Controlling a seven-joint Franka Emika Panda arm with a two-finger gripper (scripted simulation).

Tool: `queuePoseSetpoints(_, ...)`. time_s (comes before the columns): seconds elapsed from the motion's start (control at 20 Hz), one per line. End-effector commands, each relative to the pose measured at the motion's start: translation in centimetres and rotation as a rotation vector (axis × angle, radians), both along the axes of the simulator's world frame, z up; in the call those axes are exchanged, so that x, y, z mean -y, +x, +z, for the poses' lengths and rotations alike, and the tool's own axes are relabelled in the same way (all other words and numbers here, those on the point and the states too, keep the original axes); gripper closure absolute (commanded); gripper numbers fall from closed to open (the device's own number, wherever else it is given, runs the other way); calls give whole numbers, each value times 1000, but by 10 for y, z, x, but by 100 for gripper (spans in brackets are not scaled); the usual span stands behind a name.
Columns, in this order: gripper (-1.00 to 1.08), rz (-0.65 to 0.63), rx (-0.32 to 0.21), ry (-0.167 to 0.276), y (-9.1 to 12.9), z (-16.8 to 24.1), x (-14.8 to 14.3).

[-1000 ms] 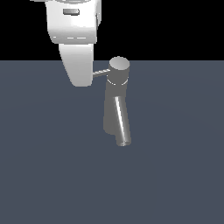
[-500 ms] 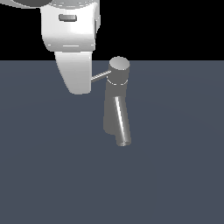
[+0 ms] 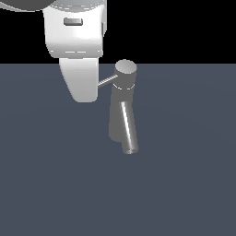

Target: Turn on the faucet by rotating a designated handle.

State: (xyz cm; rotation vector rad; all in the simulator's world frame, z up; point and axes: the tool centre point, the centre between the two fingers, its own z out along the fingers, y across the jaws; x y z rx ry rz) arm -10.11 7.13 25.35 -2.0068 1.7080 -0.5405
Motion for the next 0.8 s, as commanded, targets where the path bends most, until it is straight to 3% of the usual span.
queuePoseSetpoints(0.0,108,-18,-5,1,-3,-4,11)
queuePoseSetpoints(0.75,108,-21,-7,1,-14,-13,25)
